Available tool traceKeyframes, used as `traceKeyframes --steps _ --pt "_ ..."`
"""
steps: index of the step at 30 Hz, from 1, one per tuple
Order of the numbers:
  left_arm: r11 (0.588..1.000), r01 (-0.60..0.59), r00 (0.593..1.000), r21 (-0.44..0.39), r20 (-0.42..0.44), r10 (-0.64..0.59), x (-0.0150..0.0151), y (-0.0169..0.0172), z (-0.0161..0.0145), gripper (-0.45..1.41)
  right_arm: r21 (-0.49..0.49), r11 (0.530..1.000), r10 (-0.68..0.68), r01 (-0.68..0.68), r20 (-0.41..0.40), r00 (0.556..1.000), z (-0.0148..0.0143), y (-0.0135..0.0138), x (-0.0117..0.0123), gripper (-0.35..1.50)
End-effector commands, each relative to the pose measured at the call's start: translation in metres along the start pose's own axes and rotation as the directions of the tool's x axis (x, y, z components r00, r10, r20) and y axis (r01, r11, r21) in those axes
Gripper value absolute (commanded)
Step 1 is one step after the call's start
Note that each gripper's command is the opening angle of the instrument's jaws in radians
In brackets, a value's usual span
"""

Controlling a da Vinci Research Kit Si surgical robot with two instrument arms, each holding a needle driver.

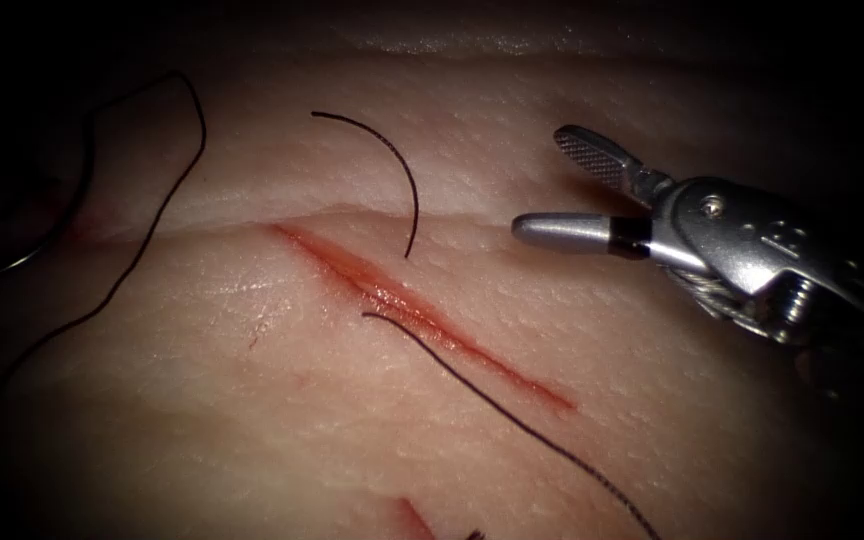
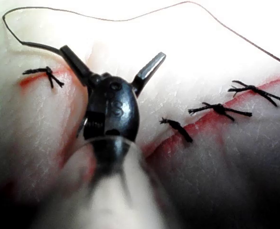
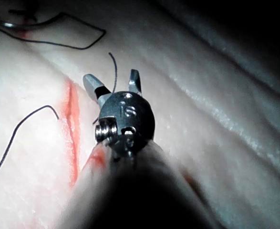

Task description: Wound Closure

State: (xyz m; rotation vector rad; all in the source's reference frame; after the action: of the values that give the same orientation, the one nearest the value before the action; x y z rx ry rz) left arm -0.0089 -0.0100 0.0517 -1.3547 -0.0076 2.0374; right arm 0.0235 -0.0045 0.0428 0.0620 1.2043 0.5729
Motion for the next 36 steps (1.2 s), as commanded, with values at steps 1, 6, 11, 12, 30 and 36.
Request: traceKeyframes --steps 1,6,11,12,30,36 --pt "1.0 -0.015 1.0 -0.002 0.007 0.015 0.0006 0.0003 0.0004 1.4 0.002 1.0 -0.016 0.016 -0.003 1.0 0.0009 0.0005 0.0002 1.21" --pt "0.999 -0.035 0.999 0.004 0.03 0.035 0.0037 0.0009 -0.0002 1.4 0.029 0.999 -0.044 0.043 0.036 0.998 0.0009 0.0004 0.0001 1.26" --pt "0.999 -0.046 0.999 0.006 -0.003 0.046 0.0072 0.0027 0.0004 1.26 0.049 0.997 -0.065 0.062 0.062 0.996 0.0009 0.0003 0.0 1.28" --pt "0.999 -0.052 0.999 0.003 -0.011 0.052 0.0078 0.0032 0.0007 1.26 0.052 0.996 -0.072 0.069 0.067 0.995 0.0009 0.0003 0.0 1.28" --pt "0.967 -0.19 0.98 -0.168 0.021 0.197 0.011 0.0171 0.0174 1.19 0.038 0.991 -0.13 0.126 0.116 0.985 -0.0015 0.0004 -0.0012 1.11" --pt "0.955 -0.238 0.966 -0.18 0.055 0.251 0.009 0.019 0.0211 1.16 0.04 0.99 -0.139 0.135 0.119 0.983 -0.0017 0.0001 -0.0019 1.11"
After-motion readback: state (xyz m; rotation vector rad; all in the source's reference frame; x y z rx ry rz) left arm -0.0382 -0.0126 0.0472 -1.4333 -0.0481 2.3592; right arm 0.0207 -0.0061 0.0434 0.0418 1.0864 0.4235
